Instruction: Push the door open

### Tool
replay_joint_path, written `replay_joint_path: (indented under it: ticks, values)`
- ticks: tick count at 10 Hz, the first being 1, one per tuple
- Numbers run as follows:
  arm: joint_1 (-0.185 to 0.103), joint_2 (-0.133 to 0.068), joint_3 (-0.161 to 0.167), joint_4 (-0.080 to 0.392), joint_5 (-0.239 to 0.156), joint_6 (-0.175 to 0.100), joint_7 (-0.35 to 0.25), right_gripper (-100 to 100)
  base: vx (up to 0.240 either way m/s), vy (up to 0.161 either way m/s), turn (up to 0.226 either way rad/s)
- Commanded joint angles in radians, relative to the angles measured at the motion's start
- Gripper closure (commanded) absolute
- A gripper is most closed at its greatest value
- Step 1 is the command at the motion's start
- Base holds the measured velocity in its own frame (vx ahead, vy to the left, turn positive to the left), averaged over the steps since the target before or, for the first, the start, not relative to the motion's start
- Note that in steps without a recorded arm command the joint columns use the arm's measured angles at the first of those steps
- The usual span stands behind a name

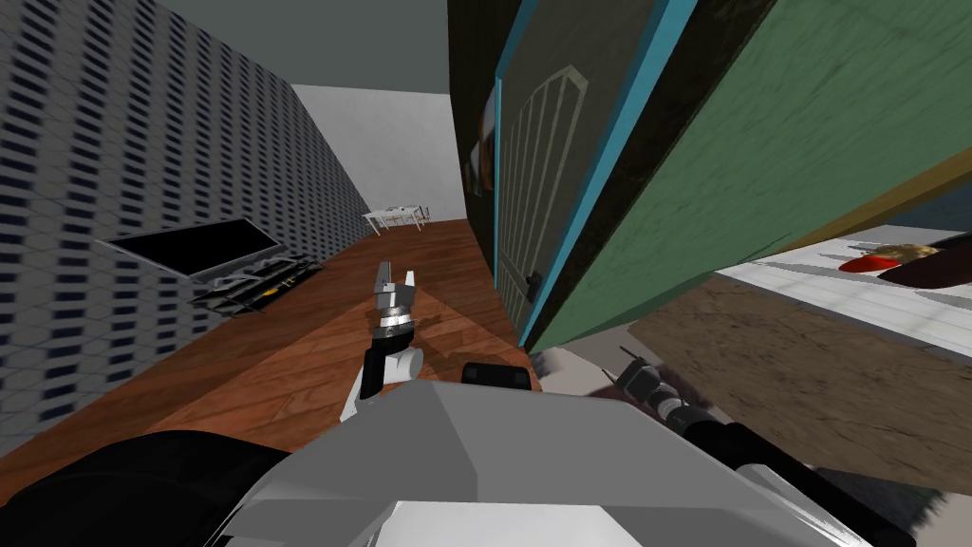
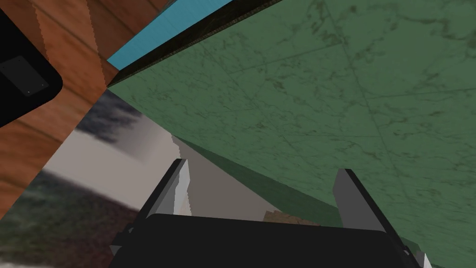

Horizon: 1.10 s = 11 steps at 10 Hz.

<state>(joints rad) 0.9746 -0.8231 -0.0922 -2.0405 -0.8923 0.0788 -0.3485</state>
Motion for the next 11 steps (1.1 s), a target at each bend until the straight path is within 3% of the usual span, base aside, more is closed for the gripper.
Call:
replay_joint_path:
  ticks: [1,4,6,9,10,11]
  values:
    - [0.015,-0.031,-0.002,0.014,-0.033,0.028,-0.012,-100,0.093,0.131,-0.083]
    - [0.044,-0.083,-0.007,0.029,-0.083,0.065,-0.03,-100,0.115,0.14,-0.066]
    - [0.073,-0.135,-0.013,0.044,-0.134,0.101,-0.049,-100,0.102,0.145,-0.097]
    - [0.095,-0.174,-0.018,0.056,-0.172,0.128,-0.062,-100,0.098,0.121,-0.052]
    - [0.11,-0.2,-0.021,0.064,-0.198,0.147,-0.072,-100,0.084,0.114,-0.077]
    - [0.117,-0.214,-0.023,0.068,-0.211,0.157,-0.077,-100,0.102,0.122,-0.075]
